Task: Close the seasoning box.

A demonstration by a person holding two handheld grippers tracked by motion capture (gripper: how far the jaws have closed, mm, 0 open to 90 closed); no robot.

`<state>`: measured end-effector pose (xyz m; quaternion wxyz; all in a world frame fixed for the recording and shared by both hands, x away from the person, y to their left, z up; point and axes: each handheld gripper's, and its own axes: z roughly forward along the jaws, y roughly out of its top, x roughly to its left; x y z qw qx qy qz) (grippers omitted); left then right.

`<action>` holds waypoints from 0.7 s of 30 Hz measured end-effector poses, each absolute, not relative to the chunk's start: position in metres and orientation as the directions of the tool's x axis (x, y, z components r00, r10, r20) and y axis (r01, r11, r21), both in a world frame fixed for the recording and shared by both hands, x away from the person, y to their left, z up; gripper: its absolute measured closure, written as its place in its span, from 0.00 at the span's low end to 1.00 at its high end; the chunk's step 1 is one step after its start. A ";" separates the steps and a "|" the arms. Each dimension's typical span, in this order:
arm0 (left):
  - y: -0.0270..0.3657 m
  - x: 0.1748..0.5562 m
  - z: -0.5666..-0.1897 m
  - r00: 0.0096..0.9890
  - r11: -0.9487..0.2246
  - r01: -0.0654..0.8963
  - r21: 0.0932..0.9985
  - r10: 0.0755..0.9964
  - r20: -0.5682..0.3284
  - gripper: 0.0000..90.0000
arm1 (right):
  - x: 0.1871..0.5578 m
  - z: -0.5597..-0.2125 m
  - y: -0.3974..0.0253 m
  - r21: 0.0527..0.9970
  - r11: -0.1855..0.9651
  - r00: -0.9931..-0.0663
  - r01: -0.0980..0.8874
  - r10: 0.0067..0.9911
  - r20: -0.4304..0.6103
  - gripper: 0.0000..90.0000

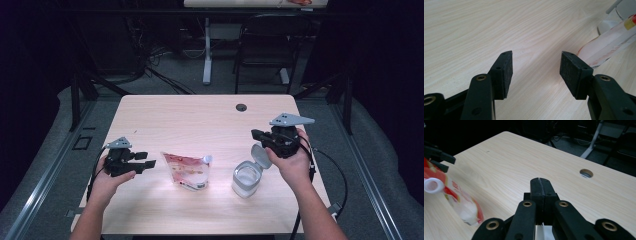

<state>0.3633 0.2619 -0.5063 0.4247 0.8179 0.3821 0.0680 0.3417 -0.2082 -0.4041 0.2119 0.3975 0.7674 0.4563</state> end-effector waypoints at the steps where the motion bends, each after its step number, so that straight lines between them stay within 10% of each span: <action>1: 0.262 0.363 -0.506 0.701 -0.349 0.565 0.748 0.681 -0.211 0.49 | 0.342 -0.405 -0.212 0.865 0.271 -0.590 0.422 0.806 0.035 1.00; 21: 0.263 0.361 -0.505 0.696 -0.338 0.564 0.753 0.685 -0.214 0.49 | 0.334 -0.433 -0.245 0.843 0.226 -0.510 0.488 0.858 0.065 1.00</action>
